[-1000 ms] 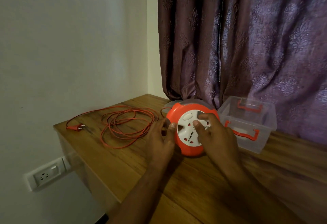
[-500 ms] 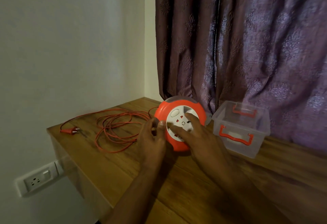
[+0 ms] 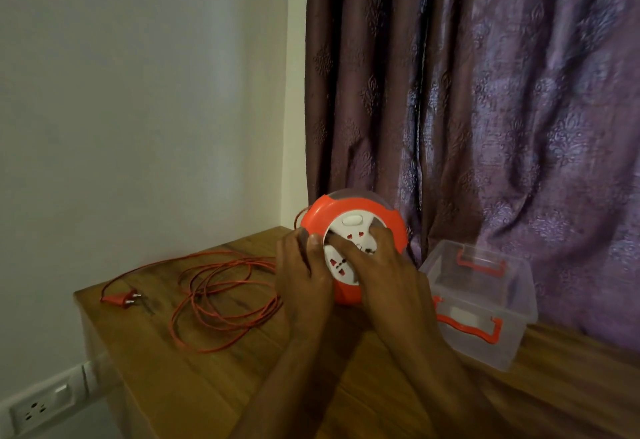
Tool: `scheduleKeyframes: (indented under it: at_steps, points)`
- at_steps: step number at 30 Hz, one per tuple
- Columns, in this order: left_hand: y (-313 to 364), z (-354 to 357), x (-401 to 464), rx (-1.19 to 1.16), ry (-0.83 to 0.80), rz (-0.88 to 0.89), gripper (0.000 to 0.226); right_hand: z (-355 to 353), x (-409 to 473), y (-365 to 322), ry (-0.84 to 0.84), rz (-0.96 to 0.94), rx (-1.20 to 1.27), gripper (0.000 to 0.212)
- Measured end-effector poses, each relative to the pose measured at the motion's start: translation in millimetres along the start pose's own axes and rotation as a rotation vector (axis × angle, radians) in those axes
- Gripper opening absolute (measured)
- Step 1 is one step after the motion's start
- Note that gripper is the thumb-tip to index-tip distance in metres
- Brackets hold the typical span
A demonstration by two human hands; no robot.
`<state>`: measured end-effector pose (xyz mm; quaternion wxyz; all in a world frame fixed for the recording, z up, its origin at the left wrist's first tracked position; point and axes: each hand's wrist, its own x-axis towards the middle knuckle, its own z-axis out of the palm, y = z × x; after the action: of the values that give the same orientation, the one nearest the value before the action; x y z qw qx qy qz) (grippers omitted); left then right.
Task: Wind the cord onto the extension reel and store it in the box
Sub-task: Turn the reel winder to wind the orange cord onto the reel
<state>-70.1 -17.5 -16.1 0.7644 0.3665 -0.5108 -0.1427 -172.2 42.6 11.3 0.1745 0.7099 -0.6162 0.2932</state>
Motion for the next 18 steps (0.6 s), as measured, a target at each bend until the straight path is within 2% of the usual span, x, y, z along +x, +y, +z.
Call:
scheduleKeyframes:
  at_steps: [3, 10, 16, 18]
  points:
    - [-9.7, -0.2, -7.3, 0.011, -0.005, 0.006, 0.034, 2.5, -3.7, 1.0, 0.026, 0.045, -0.038, 0.059]
    - [-18.3, -7.8, -15.1, 0.08, -0.043, 0.003, 0.035, 15.2, -7.0, -8.4, 0.026, 0.209, 0.05, 0.06]
    - [-11.9, -6.2, -24.8, 0.031, -0.069, -0.084, 0.015, 15.1, -7.9, -8.8, 0.089, 0.282, 0.099, 0.062]
    - [-10.8, -3.4, -28.5, 0.014, -0.078, -0.084, 0.019, 14.1, -6.3, -7.6, 0.13, 0.32, 0.135, 0.065]
